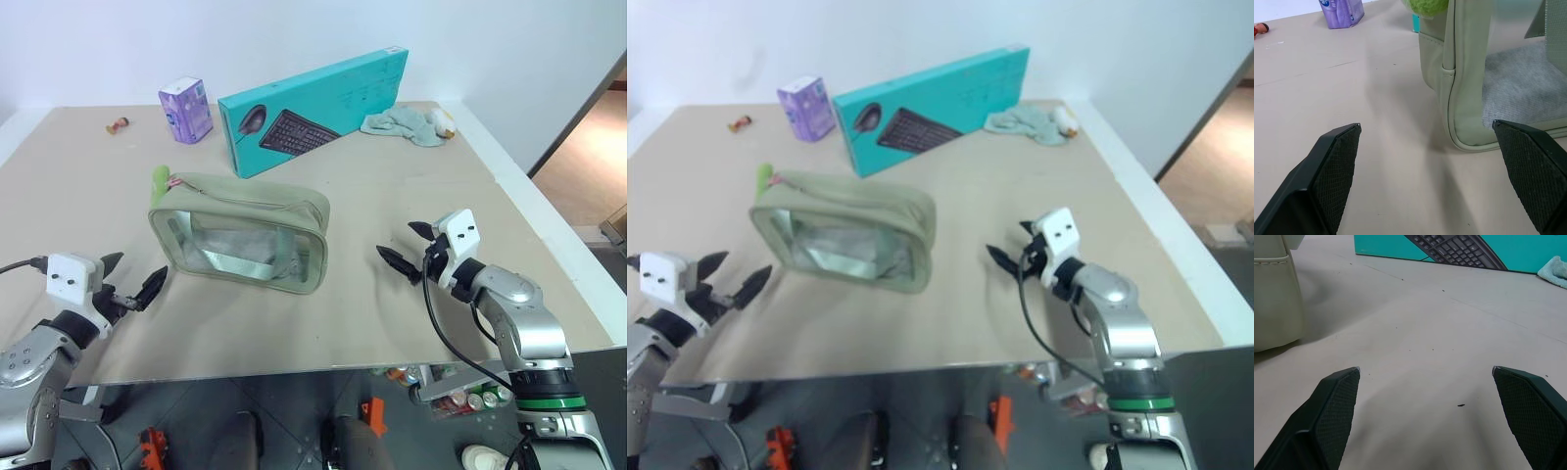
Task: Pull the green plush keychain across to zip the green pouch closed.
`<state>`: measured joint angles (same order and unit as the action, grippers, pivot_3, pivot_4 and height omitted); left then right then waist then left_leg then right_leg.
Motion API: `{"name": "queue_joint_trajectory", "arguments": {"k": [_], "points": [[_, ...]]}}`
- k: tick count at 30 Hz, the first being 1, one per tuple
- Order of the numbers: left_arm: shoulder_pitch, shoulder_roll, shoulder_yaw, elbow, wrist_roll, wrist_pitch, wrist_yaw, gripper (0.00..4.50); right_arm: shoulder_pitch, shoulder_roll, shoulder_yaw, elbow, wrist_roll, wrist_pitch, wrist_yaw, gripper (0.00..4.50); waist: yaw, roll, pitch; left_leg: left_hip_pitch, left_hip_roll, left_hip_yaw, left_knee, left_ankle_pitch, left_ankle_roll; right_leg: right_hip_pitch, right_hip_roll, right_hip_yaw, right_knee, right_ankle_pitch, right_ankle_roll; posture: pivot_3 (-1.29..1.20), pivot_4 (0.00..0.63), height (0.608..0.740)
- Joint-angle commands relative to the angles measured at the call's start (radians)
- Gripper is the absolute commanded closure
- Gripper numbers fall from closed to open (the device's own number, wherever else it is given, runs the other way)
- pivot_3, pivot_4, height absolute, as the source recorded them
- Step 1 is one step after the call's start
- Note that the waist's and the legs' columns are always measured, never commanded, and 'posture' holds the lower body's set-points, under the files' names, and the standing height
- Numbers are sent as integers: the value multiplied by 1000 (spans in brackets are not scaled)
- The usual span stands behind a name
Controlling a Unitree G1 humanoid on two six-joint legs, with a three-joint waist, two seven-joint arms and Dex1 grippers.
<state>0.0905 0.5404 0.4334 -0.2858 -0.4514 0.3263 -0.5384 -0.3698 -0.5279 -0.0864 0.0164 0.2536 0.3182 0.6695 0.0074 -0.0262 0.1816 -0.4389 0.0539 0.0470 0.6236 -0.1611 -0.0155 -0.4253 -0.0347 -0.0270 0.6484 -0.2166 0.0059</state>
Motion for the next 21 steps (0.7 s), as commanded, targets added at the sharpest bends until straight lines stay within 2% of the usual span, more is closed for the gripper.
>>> {"name": "queue_joint_trajectory", "arguments": {"k": [1, 21], "points": [[-9, 15, 31, -12, -10, -23, -6, 32, -25, -12, -28, -15, 11, -18, -3, 0, 0, 0, 0, 0, 0, 0, 0, 0, 0, 0, 0, 0, 0, 0, 0, 0, 150, 740], [-5, 15, 35, -27, -42, -31, -19, 32, -53, -7, -23, 16, 21, -18, -8, 0, 0, 0, 0, 0, 0, 2, 0, 0, 0, 0, 0, 1, 0, 0, 0, 0, 150, 740]]}}
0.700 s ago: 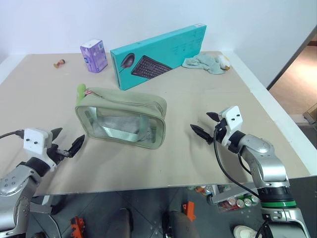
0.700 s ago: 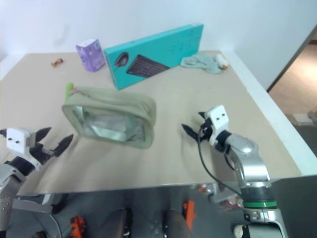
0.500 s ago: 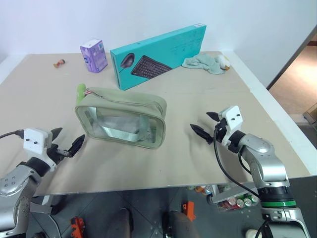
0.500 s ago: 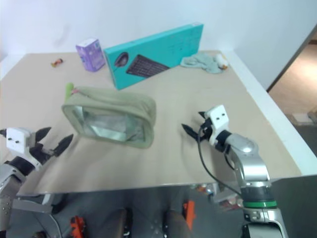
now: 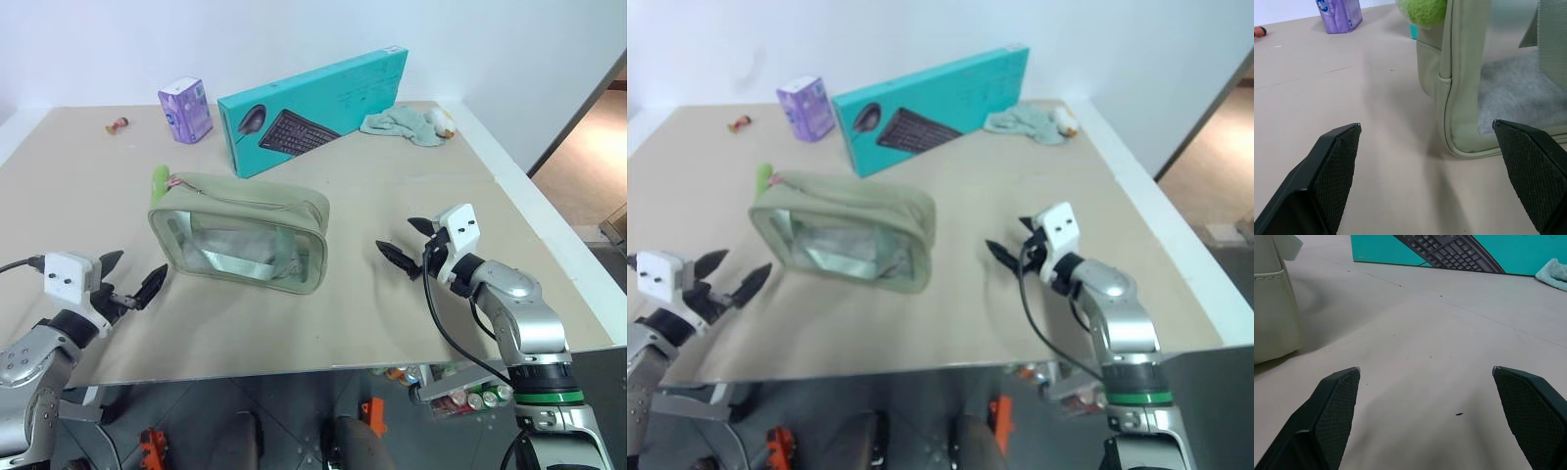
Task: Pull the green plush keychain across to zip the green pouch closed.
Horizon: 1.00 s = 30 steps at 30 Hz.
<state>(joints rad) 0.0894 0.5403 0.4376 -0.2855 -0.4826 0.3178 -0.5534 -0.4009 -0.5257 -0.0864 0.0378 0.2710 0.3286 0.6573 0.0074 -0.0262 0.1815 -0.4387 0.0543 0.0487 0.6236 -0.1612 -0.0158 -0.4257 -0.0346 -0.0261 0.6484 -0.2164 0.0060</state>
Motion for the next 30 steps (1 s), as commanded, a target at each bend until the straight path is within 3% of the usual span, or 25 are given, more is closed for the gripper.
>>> {"name": "queue_joint_trajectory", "arguments": {"k": [1, 7, 13, 19, 30], "points": [[-3, 13, 31, -28, -13, -23, -6, 32, -23, -10, -23, -1, 4, -30, 5, 0, 0, 0, 0, 0, 0, 0, 0, 0, 0, 0, 0, 0, 0, 0, 0, 0, 150, 740], [106, 68, 68, -185, -167, 25, -155, 32, -79, -36, -41, 27, 31, -34, 48, 0, -3, -1, 0, 0, 1, 2, 0, -1, -1, -1, 0, 2, 0, 0, 0, 0, 150, 740], [188, 184, 66, -390, -341, 148, -233, 32, -265, -92, -35, 32, 137, 102, 173, 0, -3, -1, 1, 0, 3, 4, 0, -1, -1, -3, 1, 2, 0, 2, -2, 0, 150, 740], [122, 212, -30, -471, -433, 220, -205, 32, -441, -56, 55, 34, 189, 210, 269, 0, -2, -1, 1, 0, 6, 4, 0, -1, -1, -4, 6, 3, 0, 2, -4, 0, 150, 740], [29, 213, -123, -458, -440, 255, -188, 32, -586, 28, 166, 235, 136, 157, 420, 0, -2, -1, 1, -2, 9, 6, -1, -1, -2, -9, 12, 10, 1, 4, -5, 0, 150, 740]]}}
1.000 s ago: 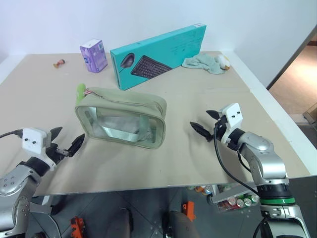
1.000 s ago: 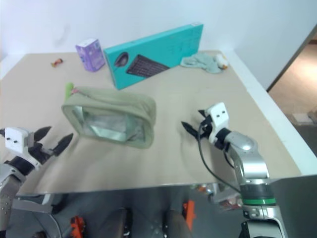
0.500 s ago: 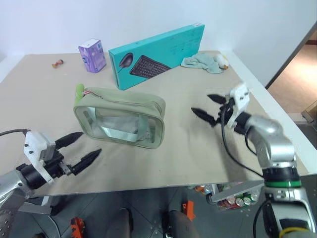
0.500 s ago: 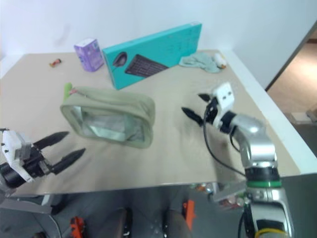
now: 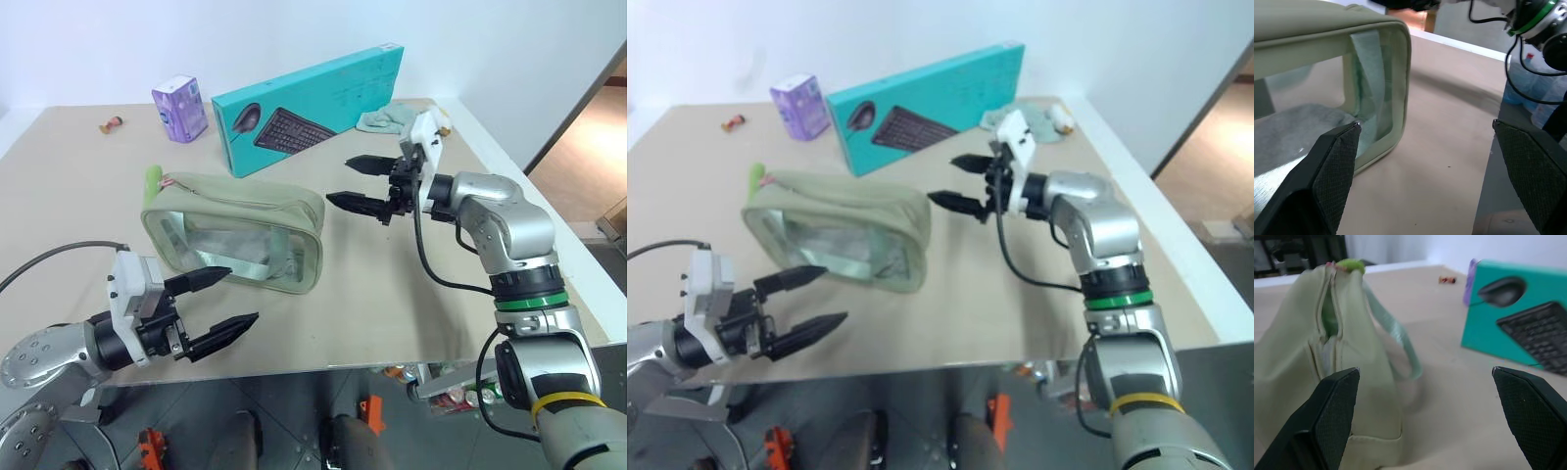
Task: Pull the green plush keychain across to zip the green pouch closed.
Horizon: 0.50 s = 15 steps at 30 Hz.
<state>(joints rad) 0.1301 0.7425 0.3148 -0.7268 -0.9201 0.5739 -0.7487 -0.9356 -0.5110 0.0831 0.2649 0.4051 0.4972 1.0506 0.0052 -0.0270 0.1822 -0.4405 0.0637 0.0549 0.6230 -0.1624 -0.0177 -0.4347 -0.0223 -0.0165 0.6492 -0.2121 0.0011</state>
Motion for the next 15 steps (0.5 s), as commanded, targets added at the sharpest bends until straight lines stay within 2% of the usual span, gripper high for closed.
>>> {"name": "queue_joint_trajectory", "arguments": {"k": [1, 11, 15], "points": [[-15, 10, -4, -17, -1, -1, 9, 32, -56, 21, 2, 17, -2, -17, 35, 0, 0, 0, 0, 0, 0, 1, 0, 0, 0, -1, 0, 1, 0, 1, 2, 0, 150, 740], [-7, 13, -4, -39, 5, -3, 27, 32, -80, 104, 46, 73, -19, -21, 105, 0, -1, 0, 0, 0, 1, 9, 0, 0, 0, -3, 0, 8, 1, 3, 2, 0, 150, 740], [-21, 12, -5, -33, 8, -5, 37, 0, -98, 136, 53, 146, -45, -58, 109, 978, -1, 0, 0, 1, 1, 10, 1, 0, 0, -3, 0, 9, 1, 3, 1, 0, 150, 740]]}}
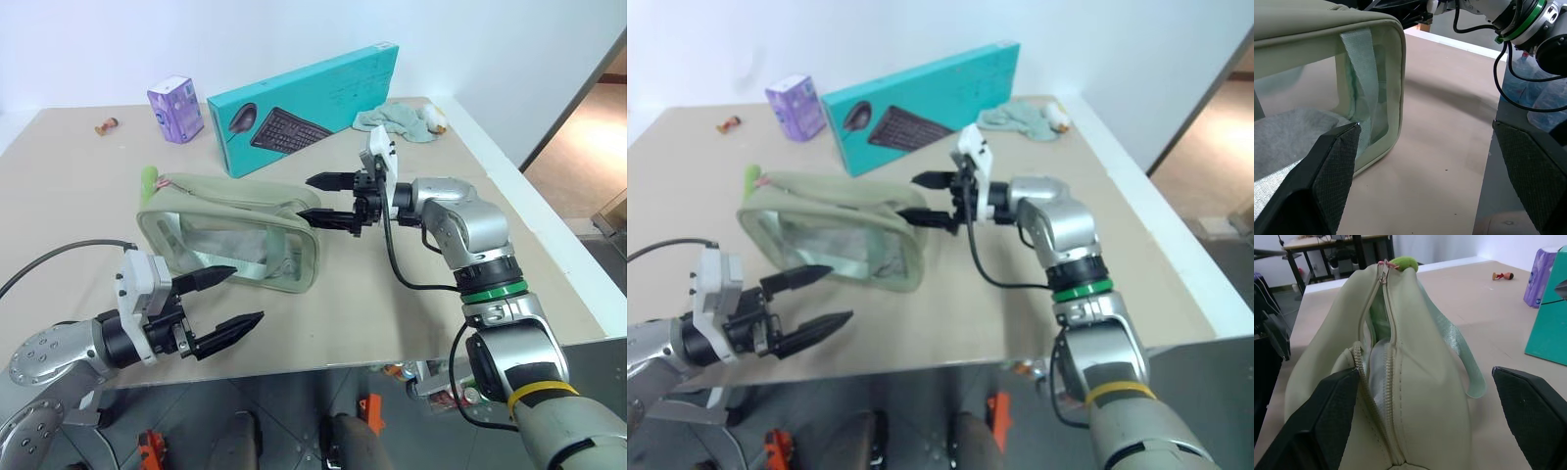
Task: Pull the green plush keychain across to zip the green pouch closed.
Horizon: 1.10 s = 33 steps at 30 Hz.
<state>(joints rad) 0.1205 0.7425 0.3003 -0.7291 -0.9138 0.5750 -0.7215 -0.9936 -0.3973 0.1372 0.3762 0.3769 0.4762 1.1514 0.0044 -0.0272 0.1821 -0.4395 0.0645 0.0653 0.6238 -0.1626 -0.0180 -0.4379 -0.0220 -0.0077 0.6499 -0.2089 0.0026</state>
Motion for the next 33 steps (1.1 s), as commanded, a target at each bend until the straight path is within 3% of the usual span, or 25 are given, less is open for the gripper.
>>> {"name": "queue_joint_trajectory", "arguments": {"k": [1, 10, 21, 25, 33], "points": [[-11, 10, 6, -30, 6, -8, 12, 0, -45, 28, -3, 51, -20, -45, 9, 1286, 0, 0, 0, 0, 0, 0, 0, 0, 0, 0, 0, 0, 0, 0, 0, 0, 150, 740], [4, 3, -6, -37, 24, -14, 24, 0, -54, 31, -6, 105, -45, -80, 47, 4364, 0, 0, 0, 0, 1, 1, 0, 0, 0, -1, 1, 1, 0, 1, 0, 0, 150, 740], [-7, 2, -14, -10, 44, -23, 7, 0, -78, -66, -35, 120, -60, -175, 156, 4439, 2, 0, 0, 0, 0, 1, 0, 0, 0, -1, 0, 1, 0, 1, 0, 0, 150, 740], [-23, 3, -30, 8, 61, -27, -6, 0, -149, -177, -40, 324, -132, -377, 229, 4439, 2, 0, 0, -1, 0, 2, 0, 0, 0, -2, 0, 2, 0, 1, 0, 0, 150, 740], [-37, -8, -45, 23, 82, -33, -20, 0, -231, -203, -48, 577, -217, -600, 211, 4439, -11, 0, 0, 1, 0, 3, -1, 0, 0, -2, 2, 4, 0, 1, -1, 0, 150, 740]]}}
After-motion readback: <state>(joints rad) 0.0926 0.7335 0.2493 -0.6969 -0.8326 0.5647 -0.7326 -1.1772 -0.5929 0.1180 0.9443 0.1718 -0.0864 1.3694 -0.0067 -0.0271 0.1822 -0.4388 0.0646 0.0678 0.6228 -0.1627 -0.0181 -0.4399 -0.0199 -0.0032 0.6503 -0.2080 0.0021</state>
